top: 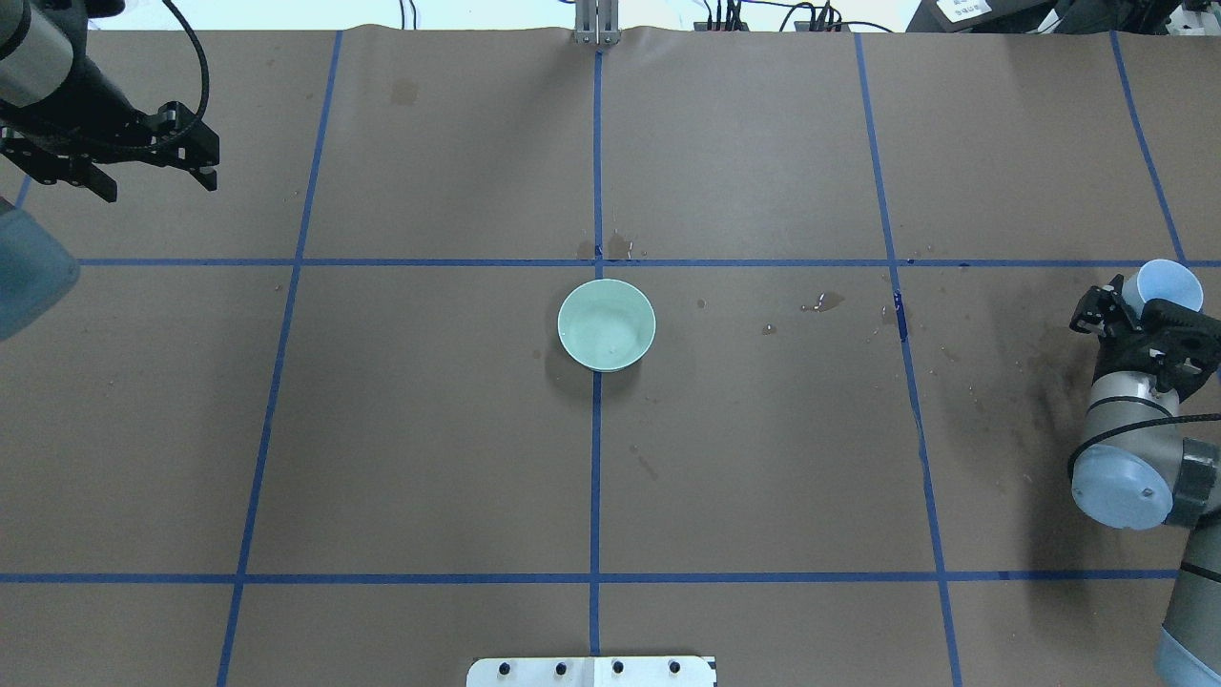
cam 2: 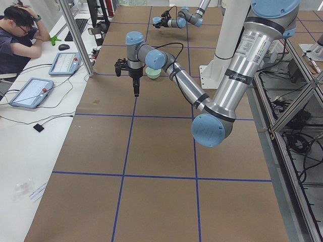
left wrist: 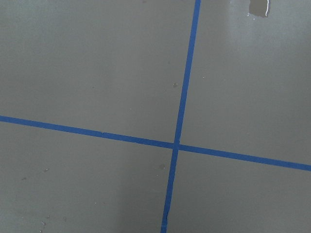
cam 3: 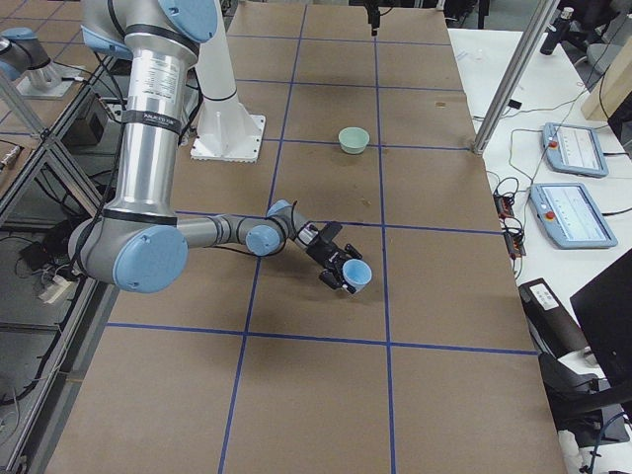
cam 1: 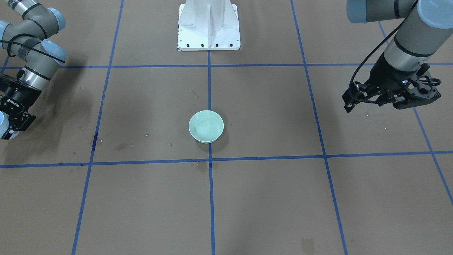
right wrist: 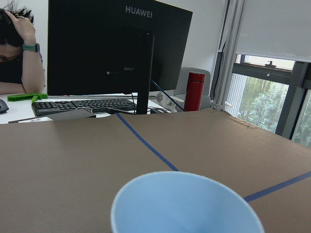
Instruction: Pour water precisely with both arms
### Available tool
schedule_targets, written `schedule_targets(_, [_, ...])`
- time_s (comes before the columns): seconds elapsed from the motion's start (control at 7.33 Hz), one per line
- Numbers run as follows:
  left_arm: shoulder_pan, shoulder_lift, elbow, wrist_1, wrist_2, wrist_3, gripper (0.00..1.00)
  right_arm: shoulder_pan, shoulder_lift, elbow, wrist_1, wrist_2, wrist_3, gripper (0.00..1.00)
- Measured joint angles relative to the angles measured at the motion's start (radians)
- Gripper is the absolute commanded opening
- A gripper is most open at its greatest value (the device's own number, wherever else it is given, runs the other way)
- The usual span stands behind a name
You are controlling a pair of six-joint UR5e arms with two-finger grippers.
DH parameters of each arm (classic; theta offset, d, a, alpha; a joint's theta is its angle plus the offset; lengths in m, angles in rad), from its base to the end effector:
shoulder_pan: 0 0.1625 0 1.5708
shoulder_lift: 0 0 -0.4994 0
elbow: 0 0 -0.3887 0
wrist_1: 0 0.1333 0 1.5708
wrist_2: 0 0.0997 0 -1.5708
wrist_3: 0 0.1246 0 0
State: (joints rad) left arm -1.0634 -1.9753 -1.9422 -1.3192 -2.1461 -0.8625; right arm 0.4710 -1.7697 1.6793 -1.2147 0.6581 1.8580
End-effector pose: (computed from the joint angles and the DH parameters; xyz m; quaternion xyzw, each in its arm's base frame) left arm 0.2404 -0.5673 0.3900 0.0191 0.3694 -0.0912 0.9246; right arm -0.2554 -0.3903 0.7345 0.4459 -0.0783 0.3835 0.8050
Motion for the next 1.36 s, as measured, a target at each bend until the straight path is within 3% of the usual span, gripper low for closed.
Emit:
schedule_targets(0.68, [0.002,-0.001,0.000,0.000,0.000,-0.004,1.00,-0.026,-0.059,-0.018,0.000,0.001,0.073,0.00])
schedule_targets(0.82, [0.002,-0.001,0.000,-0.001,0.000,-0.006,1.00,-0.037,-0.060,-0.018,0.000,-0.001,0.080,0.05])
schedule_targets(0.95, [0.002,-0.002,0.000,-0.001,0.000,-0.007,1.00,-0.044,-0.062,-0.018,0.000,-0.002,0.086,0.29])
schedule_targets(1.09, [0.002,-0.002,0.000,-0.001,0.000,-0.007,1.00,-0.050,-0.065,-0.018,0.000,-0.005,0.098,0.45])
schedule_targets(1.36, [0.002,0.000,0.001,-0.002,0.001,-0.006,1.00,-0.072,-0.083,-0.019,0.000,-0.023,0.135,0.58])
